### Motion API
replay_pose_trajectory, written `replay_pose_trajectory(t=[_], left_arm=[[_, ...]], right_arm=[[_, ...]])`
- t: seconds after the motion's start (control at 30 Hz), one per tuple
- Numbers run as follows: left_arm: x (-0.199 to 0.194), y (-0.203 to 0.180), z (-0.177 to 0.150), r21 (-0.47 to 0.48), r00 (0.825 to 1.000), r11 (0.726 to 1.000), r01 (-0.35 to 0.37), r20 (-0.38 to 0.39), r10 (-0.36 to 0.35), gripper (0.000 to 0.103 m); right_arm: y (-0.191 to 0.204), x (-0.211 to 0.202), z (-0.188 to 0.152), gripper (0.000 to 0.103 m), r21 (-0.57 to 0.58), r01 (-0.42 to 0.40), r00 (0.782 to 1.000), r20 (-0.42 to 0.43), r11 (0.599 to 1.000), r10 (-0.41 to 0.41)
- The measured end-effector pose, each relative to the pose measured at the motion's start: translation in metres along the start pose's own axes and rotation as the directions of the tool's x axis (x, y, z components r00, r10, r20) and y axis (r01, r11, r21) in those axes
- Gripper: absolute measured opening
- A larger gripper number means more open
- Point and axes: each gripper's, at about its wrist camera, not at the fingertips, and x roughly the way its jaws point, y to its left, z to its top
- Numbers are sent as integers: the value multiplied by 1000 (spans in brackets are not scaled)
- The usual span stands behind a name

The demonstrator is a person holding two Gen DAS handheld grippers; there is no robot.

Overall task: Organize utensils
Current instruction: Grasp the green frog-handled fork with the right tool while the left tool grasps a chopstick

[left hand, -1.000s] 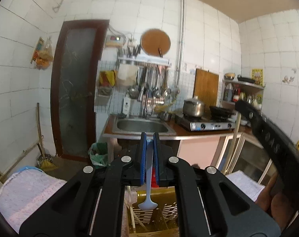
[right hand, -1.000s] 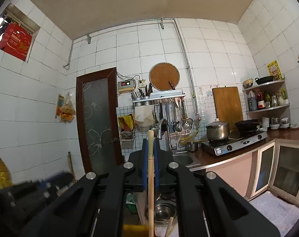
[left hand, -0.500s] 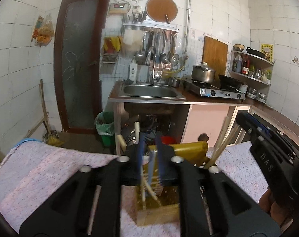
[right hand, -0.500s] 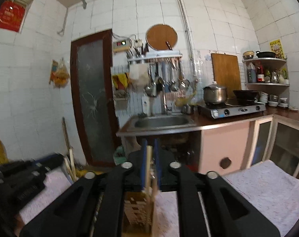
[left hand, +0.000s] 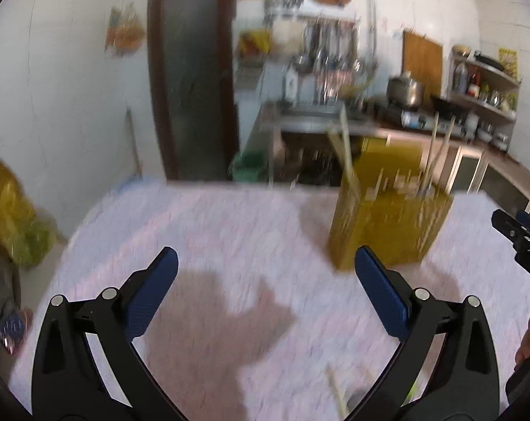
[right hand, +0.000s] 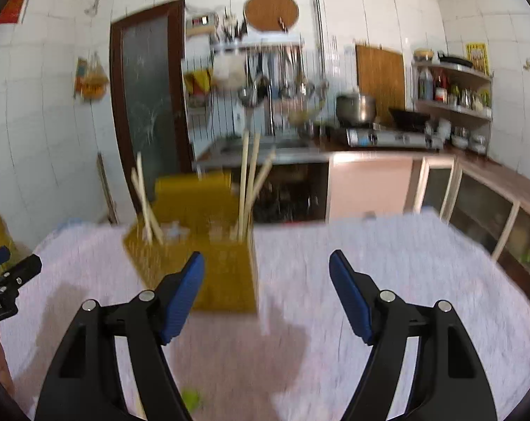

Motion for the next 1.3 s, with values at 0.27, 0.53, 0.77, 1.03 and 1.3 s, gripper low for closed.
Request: replay_pose_trajectory(t=[0.27,0.53,0.77,1.03,1.3], left_arm=[[21,17,-65,13,988,998,-54,-143,56,98],[44,36,-90,-24,969,996,-84,-236,76,98],[48,37,-91,-35,965,996,-87,-253,76,98],[44,27,-91,-20,965,996,-87,-251,79,98],[41,12,-91,-51,960,998,-45,-277,30,97]], right_arm=[[24,18,-70,72,-8,-15,980,-197,1000,13],[51,43,-96,72,-63,7,939,-342,998,-28],[65,53,-101,64,-80,15,914,-403,997,-46],[65,50,-101,24,-57,-51,915,-402,997,24],[34,43,-100,20,-55,-85,910,-411,995,54]])
